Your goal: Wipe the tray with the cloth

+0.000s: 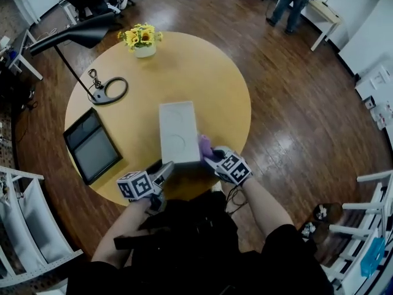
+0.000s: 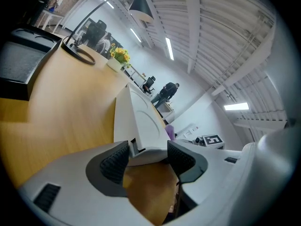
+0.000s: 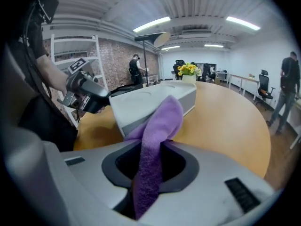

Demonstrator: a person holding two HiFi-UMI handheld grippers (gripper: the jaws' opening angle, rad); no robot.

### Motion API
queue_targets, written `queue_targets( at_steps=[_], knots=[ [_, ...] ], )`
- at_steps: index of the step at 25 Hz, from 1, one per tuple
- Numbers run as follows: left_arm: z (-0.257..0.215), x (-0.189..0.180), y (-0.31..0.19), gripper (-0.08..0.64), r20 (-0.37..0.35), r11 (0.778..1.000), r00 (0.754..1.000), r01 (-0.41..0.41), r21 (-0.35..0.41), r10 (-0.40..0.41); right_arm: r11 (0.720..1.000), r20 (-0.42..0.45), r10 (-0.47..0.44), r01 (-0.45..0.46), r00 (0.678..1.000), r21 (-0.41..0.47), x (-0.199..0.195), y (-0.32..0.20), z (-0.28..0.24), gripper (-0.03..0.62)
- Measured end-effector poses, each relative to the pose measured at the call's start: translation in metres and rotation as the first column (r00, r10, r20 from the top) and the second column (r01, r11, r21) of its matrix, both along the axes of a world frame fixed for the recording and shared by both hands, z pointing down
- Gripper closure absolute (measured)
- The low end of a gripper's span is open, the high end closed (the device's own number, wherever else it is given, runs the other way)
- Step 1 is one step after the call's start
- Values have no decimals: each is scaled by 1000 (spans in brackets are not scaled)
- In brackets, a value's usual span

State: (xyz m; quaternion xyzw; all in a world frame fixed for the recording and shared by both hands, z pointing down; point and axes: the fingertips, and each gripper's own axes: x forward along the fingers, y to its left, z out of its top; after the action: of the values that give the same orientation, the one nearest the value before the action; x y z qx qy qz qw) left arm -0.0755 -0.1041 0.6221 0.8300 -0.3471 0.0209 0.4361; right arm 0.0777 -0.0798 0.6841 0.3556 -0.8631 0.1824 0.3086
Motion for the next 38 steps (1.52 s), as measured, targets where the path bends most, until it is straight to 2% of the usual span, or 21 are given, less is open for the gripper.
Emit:
queue_targets(
  at_steps=[3,7,12,15,18,21,23,25,27,29,31,35,38],
  knots=[
    [1,0,-1,331,9,1000,1000,-5,6,5,1000,-52,-24,24,998,1,-3,14,0,505],
    [1,-2,-1,331,-9,1000,1000,5,10,-5,1000,-70,-12,11,997,-10,-7,30,0,505],
    [0,3,1,331,25,999,1000,-9,51,7,999,-35,-6,5,999,-43,-9,44,-8,503],
    [-1,1,2,331,-9,999,1000,11,43,-10,999,34,0,2,999,-53,-7,46,-25,503],
    [-5,-1,2,331,-74,999,997,16,35,-14,1000,110,4,-4,994,0,-3,33,-65,502],
    [-10,-8,0,330,-101,997,994,45,63,-38,995,76,-68,61,995,81,-17,7,-99,501],
    [-16,-8,1,330,-61,993,998,39,112,-32,988,43,-96,90,994,125,-34,-15,-109,501],
    [-26,-2,3,330,5,984,1000,-5,181,4,989,49,-61,54,997,135,-51,-43,-115,500],
    [-37,9,6,330,80,967,995,-74,246,56,996,80,15,-22,997,92,-64,-72,-115,500],
    [-44,20,5,330,168,949,980,-146,279,102,996,80,85,-87,993,21,-74,-98,-106,500],
    [-45,28,0,328,229,945,965,-186,270,124,994,35,110,-109,993,-26,-84,-121,-97,500],
    [-31,33,-8,328,280,960,950,-199,198,139,989,-66,115,-120,991,-81,-99,-159,-81,500],
    [-16,30,-10,381,376,965,917,-209,157,137,987,-108,119,-130,987,-97,-104,-184,-78,500]
  ],
)
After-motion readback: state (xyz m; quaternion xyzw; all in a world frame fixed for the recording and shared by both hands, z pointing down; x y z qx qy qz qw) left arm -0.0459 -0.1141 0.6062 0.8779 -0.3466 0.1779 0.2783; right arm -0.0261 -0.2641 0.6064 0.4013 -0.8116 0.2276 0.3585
